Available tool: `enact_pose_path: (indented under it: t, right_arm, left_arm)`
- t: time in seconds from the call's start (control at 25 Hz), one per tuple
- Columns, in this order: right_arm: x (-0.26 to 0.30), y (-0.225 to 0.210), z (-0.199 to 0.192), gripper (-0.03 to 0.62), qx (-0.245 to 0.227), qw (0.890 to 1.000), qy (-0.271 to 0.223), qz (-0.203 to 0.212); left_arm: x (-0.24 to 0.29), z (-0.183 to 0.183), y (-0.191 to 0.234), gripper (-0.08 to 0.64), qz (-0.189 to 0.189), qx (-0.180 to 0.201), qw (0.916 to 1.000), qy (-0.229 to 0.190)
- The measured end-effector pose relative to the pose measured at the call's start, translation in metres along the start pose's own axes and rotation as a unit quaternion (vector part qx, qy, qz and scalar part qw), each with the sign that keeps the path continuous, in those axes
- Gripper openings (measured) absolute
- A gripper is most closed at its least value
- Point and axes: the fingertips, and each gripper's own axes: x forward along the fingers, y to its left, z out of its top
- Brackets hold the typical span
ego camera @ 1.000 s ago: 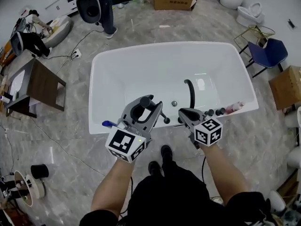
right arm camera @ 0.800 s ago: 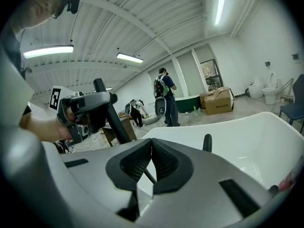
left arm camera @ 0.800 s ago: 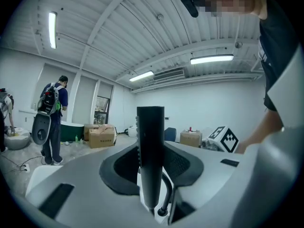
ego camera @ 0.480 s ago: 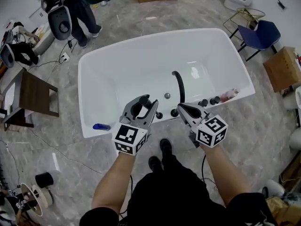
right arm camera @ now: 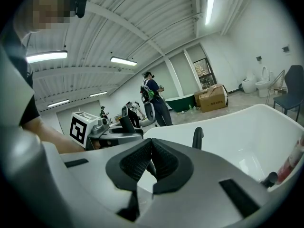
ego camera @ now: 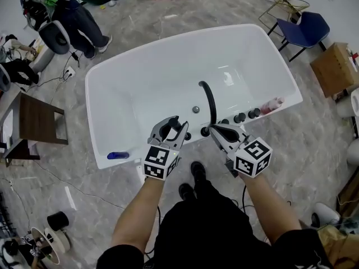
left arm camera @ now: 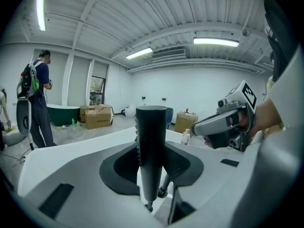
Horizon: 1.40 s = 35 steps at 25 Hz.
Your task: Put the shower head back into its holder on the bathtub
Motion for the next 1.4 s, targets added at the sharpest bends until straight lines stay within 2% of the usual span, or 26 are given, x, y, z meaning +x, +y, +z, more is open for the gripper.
enact_pose_path:
  t: [0.68,1.12,1.4]
  right_arm:
    - [-0.019,-0.003,-0.03,0.015,0.023,1.0,0.012,-0.009]
    - [-0.026,-0.005,-0.044,0.015,0.033,0.999,0.017,-0.007]
    - [-0.022,-0.009,-0.045,0.015,0.059,0.998,0.012,-0.008]
  left_arm:
    - [0.04,-0.087,-0.009,0.137,-0.01,-0.009,0.997,0.077]
    - [0.058,-0.121,-0.014,0.137,-0.013,-0.003,0.9934,0.114]
    - [0.066,-0.141,-0.016,0.138,-0.012,0.008,0.9893,0.145]
